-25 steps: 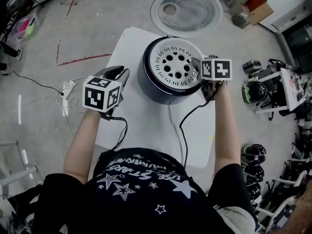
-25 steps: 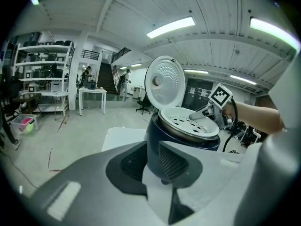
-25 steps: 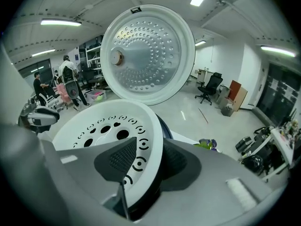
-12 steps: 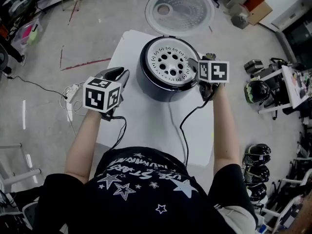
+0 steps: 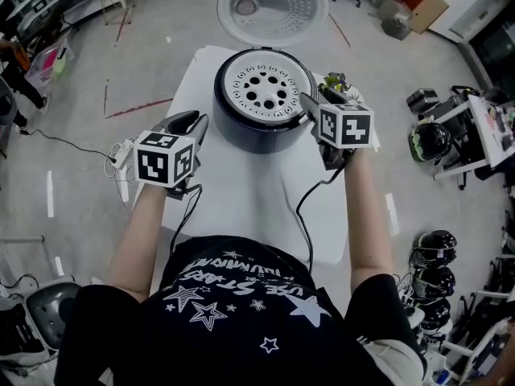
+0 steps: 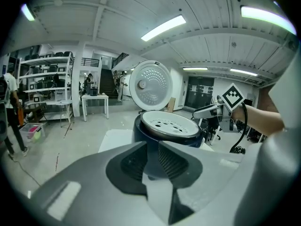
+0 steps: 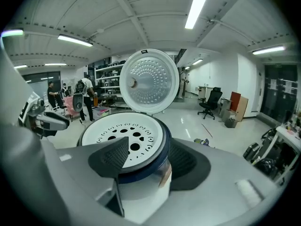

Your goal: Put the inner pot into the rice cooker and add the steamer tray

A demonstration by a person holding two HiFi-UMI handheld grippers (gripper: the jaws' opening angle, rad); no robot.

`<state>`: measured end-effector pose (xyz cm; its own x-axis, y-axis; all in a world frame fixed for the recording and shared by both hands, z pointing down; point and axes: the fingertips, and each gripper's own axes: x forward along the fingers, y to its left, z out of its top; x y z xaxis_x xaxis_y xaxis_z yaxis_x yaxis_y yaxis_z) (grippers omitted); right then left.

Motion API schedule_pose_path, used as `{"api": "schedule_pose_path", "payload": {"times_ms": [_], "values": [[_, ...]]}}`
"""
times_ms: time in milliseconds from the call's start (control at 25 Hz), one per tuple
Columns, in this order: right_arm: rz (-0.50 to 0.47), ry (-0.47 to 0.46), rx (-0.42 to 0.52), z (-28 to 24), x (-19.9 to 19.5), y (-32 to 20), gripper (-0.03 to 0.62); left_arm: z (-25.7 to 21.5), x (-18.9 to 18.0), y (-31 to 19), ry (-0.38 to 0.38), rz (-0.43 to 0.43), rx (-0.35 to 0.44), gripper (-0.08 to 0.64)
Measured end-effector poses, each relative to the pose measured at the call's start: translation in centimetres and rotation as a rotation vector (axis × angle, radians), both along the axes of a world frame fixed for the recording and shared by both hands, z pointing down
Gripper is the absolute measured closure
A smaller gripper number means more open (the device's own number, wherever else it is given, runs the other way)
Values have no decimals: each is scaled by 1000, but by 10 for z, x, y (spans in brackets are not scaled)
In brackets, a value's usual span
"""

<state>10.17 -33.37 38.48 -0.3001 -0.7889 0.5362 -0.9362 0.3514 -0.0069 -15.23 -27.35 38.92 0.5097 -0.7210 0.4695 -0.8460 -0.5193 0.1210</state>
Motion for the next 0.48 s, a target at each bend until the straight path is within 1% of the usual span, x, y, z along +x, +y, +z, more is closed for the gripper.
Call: {"api": "schedule_pose_path", "payload": {"times_ms": [120,200,320,480], "values": [[-42,-31,18,0,1,14,304,7,12,18,-12,-24,-11,482],[-71,-74,23,2,-1,22,309,12,18,31,-18,-51,-22,482],[-105,-138,37,2,-2,32,333,16,26,51,-17,-101,-21,486],[-167,-153,71,-1,-10,46,371,24,32,73,-7,-153,-1,508]]}}
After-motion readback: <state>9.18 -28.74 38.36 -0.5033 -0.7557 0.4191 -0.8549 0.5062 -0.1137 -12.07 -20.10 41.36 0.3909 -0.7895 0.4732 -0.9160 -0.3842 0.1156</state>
